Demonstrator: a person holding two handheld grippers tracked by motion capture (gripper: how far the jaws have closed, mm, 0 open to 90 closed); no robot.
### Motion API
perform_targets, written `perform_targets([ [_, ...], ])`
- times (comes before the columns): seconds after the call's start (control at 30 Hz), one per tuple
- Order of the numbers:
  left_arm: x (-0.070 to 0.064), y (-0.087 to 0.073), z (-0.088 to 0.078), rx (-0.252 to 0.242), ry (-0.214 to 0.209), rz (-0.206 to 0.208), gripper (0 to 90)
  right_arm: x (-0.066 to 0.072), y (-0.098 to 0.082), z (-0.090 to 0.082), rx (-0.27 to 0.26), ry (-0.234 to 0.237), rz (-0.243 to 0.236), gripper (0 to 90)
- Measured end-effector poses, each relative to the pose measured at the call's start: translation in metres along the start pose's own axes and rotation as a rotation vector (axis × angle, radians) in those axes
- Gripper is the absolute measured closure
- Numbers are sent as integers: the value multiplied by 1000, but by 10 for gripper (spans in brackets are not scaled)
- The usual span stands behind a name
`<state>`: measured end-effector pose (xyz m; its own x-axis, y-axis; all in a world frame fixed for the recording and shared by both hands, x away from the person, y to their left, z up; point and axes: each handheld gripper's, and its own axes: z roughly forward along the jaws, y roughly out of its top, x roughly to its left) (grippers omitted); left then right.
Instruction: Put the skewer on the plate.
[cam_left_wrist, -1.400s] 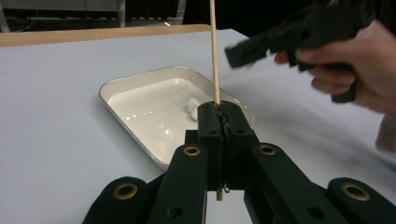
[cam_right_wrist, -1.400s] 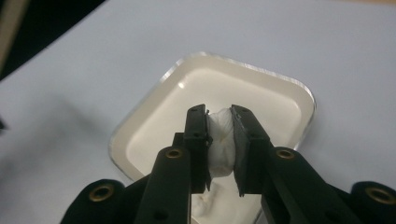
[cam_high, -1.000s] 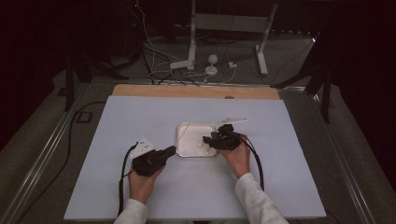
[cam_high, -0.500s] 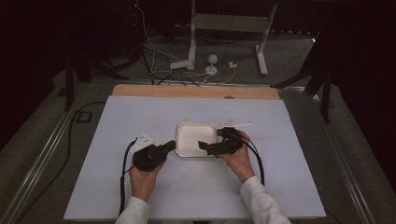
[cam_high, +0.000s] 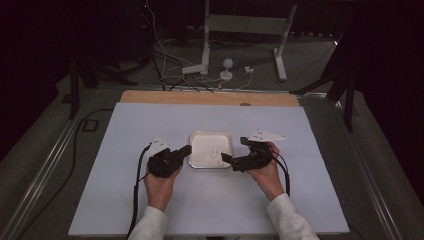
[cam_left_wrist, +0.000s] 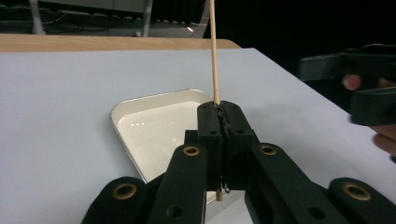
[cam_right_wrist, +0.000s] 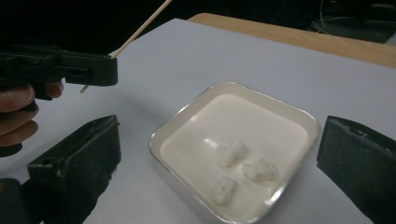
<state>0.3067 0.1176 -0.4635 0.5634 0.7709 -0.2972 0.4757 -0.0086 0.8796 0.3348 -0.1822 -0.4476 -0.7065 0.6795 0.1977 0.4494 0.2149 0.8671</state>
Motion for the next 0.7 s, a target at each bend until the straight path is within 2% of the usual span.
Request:
perform_targets([
  [0.2, -4, 1, 10, 8, 7, 3, 890, -8, -6, -23, -41, -34, -3, 0],
  [0.37, -5, 1, 19, 15, 17, -15, 890, -15, -12, -39, -59, -53, -7, 0],
  [0.7, -3, 0, 30, 30, 45, -25, 890, -25, -32, -60, -59, -88, -2, 0],
])
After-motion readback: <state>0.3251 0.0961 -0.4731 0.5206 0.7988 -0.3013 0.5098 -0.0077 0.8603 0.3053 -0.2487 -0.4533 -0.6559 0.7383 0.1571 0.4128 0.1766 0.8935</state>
